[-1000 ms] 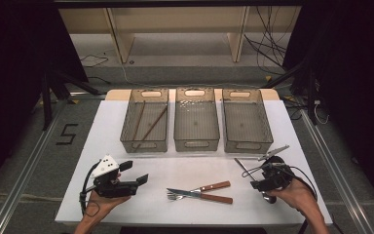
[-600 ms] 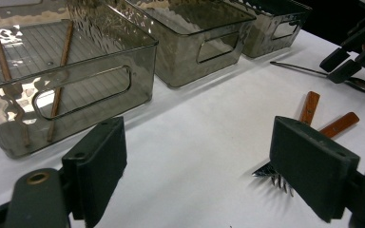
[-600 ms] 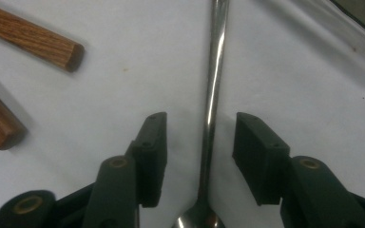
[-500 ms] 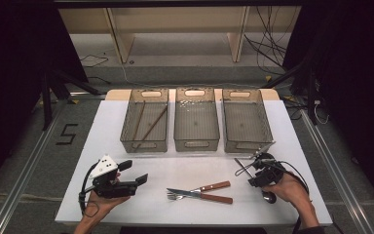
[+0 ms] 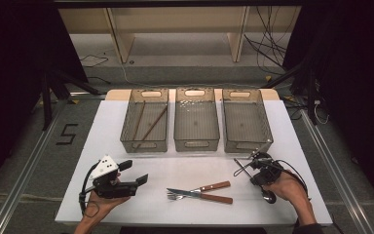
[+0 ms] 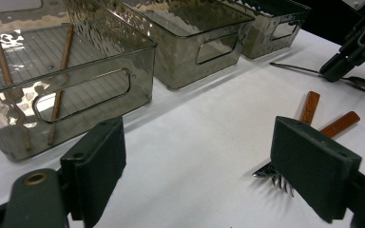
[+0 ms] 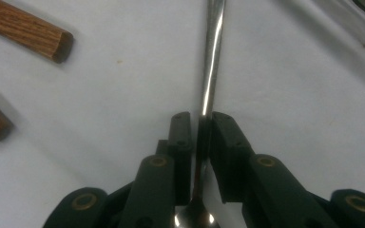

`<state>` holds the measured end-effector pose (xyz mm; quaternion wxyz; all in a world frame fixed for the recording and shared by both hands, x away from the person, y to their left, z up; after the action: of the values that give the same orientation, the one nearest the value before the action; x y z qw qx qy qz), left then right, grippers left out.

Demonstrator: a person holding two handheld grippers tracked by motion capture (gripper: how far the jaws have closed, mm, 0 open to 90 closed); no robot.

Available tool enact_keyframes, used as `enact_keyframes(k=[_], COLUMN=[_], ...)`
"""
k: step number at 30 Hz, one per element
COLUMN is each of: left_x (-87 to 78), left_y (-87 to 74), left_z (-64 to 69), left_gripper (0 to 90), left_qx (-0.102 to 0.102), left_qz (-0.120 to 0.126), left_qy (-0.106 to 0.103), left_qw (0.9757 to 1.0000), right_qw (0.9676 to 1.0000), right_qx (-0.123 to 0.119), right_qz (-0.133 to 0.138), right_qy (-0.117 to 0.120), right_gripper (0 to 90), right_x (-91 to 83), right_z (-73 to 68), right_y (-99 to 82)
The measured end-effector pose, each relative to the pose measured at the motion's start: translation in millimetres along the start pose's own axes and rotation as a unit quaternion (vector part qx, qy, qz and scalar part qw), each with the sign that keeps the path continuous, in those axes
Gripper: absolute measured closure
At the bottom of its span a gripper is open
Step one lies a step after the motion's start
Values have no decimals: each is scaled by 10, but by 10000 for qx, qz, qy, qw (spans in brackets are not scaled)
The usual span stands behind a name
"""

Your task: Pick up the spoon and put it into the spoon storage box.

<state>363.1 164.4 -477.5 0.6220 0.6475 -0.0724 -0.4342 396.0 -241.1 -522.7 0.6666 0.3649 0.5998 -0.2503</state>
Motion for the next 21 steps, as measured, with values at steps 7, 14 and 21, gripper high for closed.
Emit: enact_keyframes(k=[7, 14, 21], left_x=[-4, -5, -10], left_y=[2, 1, 4], left_z=[4, -3, 1], left_gripper=[187, 187, 187], left_qx=[21, 28, 18], left_qz=[6, 1, 22], left_qy=[5, 14, 20], left_qw=[10000, 10000, 10000], right_qw=[9999, 9999, 9999], right_qx=[-25, -124, -147], right_qz=[-145, -99, -85], right_qy=[-7, -26, -10], right_gripper=[852, 859, 860], right_x=[4, -3, -12], right_z=[-16, -19, -36], right_y=[31, 39, 38])
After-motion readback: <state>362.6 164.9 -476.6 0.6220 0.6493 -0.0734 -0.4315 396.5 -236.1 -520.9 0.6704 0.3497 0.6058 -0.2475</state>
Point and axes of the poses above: each handheld gripper's, and its own axes: x roughly forward along the jaws, y roughly out of its top, z roughly to its right, the point moved 7 cm from there along x, roughly forward along the jaws, and after that the axes turned 3 degrees about -z, right-handed, at the moved point
